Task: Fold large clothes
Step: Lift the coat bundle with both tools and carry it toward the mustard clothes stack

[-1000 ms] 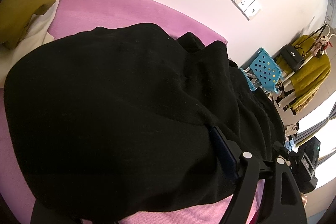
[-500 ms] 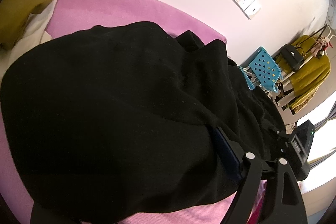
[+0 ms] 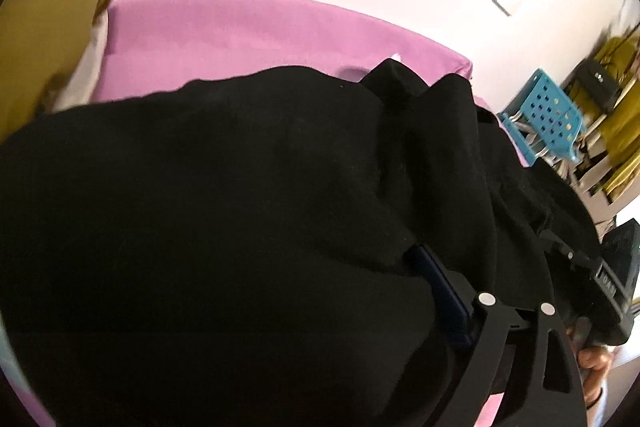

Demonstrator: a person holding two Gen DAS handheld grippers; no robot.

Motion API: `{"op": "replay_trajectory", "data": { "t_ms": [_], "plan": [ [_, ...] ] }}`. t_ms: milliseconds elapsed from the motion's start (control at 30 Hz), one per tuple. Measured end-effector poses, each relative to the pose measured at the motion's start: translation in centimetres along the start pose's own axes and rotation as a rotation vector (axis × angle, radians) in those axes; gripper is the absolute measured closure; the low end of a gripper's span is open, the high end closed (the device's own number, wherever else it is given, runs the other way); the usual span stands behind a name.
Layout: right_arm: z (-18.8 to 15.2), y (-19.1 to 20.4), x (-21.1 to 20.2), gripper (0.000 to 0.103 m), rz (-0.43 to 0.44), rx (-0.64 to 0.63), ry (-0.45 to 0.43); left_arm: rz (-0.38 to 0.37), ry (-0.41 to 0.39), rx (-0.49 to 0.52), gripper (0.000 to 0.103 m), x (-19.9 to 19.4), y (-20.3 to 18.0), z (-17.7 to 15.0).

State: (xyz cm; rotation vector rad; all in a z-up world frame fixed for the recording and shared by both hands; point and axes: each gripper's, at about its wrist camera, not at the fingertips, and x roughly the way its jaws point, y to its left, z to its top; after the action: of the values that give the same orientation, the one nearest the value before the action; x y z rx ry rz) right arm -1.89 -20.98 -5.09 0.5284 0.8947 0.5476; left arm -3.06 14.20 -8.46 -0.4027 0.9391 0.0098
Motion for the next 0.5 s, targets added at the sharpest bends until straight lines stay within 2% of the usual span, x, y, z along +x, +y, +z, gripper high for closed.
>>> {"op": "replay_trajectory", "data": {
  "t_ms": [167,267,333,433,500],
  "plan": [
    [0.11,0.52,0.47,0.036,-0.004,-0.024,-0.007,-0.002,-0.02,0.022,0.018,0.12,-0.27,-0.45],
    [0.04,0.25,0.52,0.048,-0.009,-0.033,0.0,-0.024,-0.026,0.024,0.028,0.21,-0.31,-0.52],
    [0.02,-0.07,0.49,0.062,0.008,-0.027,0.013,-0.03,-0.028,0.026,0.035,0.58,-0.65,-0.41],
    [-0.03,-0.48,0.5,0.063,0.033,-0.013,0.016,-0.035,-0.035,0.035,0.038,0.61,-0.81,-0.44],
    [0.0,-0.42,0.57,0.06,0.036,-0.013,0.017,-0.039,-0.036,0.032,0.034,0.73,-0.74,-0.3]
  ]
}}
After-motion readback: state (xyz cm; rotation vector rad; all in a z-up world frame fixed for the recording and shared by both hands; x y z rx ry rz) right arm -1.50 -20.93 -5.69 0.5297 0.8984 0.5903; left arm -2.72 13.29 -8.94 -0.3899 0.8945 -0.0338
